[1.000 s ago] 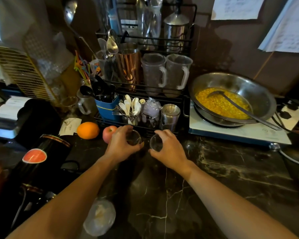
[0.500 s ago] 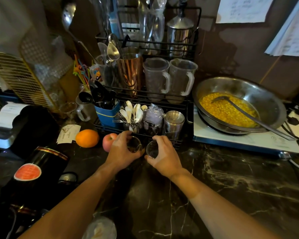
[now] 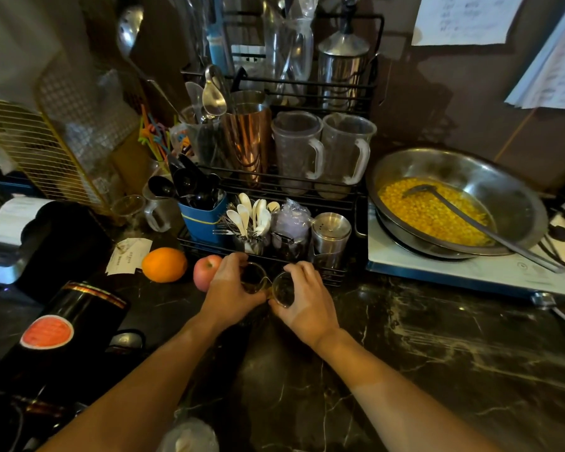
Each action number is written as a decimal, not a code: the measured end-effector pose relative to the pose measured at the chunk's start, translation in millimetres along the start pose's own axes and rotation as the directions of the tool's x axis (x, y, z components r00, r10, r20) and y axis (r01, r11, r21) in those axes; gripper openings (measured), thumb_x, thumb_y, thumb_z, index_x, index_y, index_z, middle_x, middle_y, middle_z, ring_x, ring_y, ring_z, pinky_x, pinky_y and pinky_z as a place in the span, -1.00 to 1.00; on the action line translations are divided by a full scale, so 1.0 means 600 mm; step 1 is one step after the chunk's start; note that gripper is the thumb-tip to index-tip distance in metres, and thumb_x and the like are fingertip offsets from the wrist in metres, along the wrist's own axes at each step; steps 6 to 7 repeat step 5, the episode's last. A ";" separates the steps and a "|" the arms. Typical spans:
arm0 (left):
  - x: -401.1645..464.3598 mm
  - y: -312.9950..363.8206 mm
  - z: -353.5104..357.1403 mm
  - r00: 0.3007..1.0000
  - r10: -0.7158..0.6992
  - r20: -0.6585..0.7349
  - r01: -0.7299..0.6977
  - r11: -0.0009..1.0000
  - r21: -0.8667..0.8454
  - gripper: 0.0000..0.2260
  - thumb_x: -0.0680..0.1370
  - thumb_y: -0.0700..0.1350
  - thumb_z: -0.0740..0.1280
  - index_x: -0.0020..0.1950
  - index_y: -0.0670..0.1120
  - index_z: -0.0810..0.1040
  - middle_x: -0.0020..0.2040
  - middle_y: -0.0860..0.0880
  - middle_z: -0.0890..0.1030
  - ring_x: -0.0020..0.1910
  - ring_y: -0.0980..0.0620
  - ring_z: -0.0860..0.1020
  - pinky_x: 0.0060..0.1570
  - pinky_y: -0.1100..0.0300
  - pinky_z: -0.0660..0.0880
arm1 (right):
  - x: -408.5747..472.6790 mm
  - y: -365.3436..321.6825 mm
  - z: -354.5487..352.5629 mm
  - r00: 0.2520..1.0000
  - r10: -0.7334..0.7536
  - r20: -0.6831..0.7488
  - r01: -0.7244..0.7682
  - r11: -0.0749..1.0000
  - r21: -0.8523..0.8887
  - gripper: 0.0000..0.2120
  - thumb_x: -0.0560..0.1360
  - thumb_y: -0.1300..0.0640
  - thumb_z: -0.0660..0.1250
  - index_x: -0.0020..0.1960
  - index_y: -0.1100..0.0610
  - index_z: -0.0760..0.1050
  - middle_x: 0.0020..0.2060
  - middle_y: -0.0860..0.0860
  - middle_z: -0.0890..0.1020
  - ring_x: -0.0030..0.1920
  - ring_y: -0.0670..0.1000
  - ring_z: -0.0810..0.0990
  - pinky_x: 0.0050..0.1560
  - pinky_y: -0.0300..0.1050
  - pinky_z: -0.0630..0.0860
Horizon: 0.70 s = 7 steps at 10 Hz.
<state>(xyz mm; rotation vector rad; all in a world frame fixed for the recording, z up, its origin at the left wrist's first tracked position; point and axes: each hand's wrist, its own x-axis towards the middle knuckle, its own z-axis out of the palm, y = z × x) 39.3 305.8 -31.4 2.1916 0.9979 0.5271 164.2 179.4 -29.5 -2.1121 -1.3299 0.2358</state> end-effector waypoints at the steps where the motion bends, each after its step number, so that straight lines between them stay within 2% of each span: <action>1: -0.003 0.003 -0.002 1.000 0.005 -0.014 -0.005 1.000 0.002 -0.25 0.29 -0.12 0.63 0.39 -0.14 0.36 0.28 -0.10 0.49 0.22 0.05 0.47 0.08 0.36 0.40 | 0.000 -0.003 -0.002 1.000 0.007 -0.015 -0.007 1.000 -0.005 -0.37 0.39 -0.08 0.50 0.33 0.11 0.35 0.32 0.06 0.31 0.22 0.09 0.48 0.11 0.01 0.56; 2: -0.005 0.005 -0.002 0.999 0.025 -0.022 -0.024 1.000 0.004 -0.26 0.31 -0.10 0.62 0.40 -0.14 0.36 0.30 -0.09 0.48 0.25 0.05 0.45 0.15 0.28 0.42 | 0.004 -0.002 -0.001 1.000 0.003 -0.028 -0.003 1.000 -0.016 -0.35 0.39 -0.09 0.51 0.33 0.10 0.32 0.33 0.05 0.28 0.21 0.09 0.49 0.09 -0.02 0.57; 3: -0.005 0.008 -0.004 0.999 0.035 -0.018 -0.034 0.999 0.031 -0.26 0.31 -0.08 0.62 0.40 -0.13 0.36 0.30 -0.09 0.47 0.27 0.03 0.44 0.17 0.28 0.40 | 0.006 -0.004 -0.005 1.000 0.007 -0.011 -0.008 0.999 -0.053 -0.28 0.38 -0.12 0.51 0.38 0.10 0.28 0.38 0.06 0.27 0.25 0.11 0.48 0.15 0.01 0.54; 5: -0.010 0.016 -0.017 1.000 0.011 -0.008 -0.010 0.996 0.092 -0.17 0.28 0.00 0.63 0.45 -0.09 0.31 0.35 -0.07 0.42 0.34 -0.05 0.40 0.30 0.06 0.44 | -0.006 -0.002 -0.017 1.000 0.009 -0.001 -0.009 0.997 -0.077 -0.14 0.32 -0.19 0.53 0.44 0.10 0.21 0.45 0.09 0.25 0.40 0.14 0.36 0.32 0.11 0.42; 7: -0.010 0.016 -0.017 1.000 0.011 -0.008 -0.010 0.996 0.092 -0.17 0.28 0.00 0.63 0.45 -0.09 0.31 0.35 -0.07 0.42 0.34 -0.05 0.40 0.30 0.06 0.44 | -0.006 -0.002 -0.017 1.000 0.009 -0.001 -0.009 0.997 -0.077 -0.14 0.32 -0.19 0.53 0.44 0.10 0.21 0.45 0.09 0.25 0.40 0.14 0.36 0.32 0.11 0.42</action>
